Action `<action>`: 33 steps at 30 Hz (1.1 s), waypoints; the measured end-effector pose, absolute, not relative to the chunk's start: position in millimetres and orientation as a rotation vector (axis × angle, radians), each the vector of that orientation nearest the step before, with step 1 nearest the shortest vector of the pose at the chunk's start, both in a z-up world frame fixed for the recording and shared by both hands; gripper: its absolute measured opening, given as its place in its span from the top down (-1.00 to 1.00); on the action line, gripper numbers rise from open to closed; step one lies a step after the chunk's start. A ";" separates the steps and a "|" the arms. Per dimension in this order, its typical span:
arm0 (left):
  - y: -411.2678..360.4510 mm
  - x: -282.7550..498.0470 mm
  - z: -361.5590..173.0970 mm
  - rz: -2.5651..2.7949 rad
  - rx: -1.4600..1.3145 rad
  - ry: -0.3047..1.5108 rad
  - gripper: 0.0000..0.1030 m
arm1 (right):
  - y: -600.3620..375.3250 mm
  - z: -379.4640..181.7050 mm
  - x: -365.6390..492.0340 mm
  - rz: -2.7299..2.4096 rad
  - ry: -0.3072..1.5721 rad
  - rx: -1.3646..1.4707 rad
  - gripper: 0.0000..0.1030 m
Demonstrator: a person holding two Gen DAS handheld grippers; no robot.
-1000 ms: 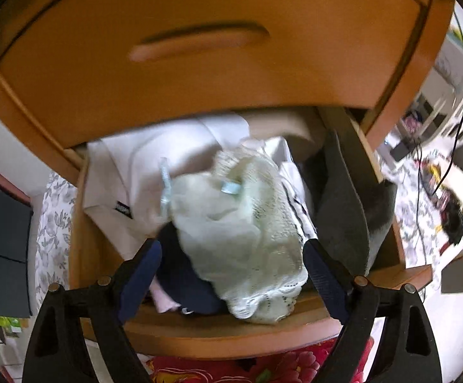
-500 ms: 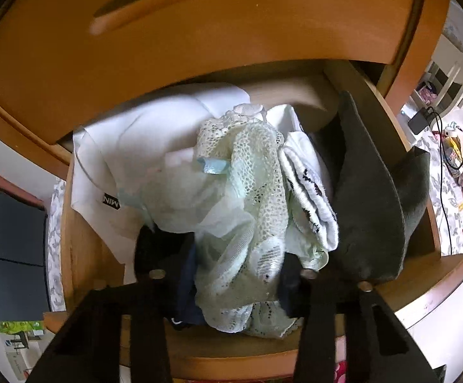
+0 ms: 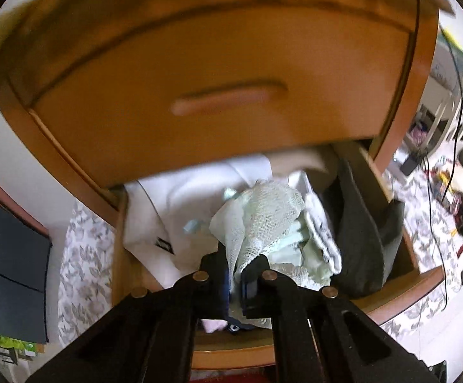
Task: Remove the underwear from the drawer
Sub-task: 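Grasp the pale green lace garment with the left gripper and lift it out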
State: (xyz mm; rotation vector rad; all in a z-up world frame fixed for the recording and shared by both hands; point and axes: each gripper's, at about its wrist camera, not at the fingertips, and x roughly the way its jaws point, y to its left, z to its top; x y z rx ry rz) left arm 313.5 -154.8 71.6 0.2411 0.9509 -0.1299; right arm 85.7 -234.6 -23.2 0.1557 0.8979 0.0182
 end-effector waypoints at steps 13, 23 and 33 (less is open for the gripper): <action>-117.1 271.5 176.9 -0.068 0.215 0.608 0.93 | -230.6 -18.6 82.9 0.016 0.887 0.138 -1.00; -84.7 209.4 245.7 -0.095 0.186 0.439 0.93 | -228.3 -5.0 78.0 0.010 0.856 0.126 -1.00; -73.4 138.0 270.6 -0.175 0.196 0.360 0.92 | -222.7 11.7 69.0 0.018 0.820 0.103 -1.00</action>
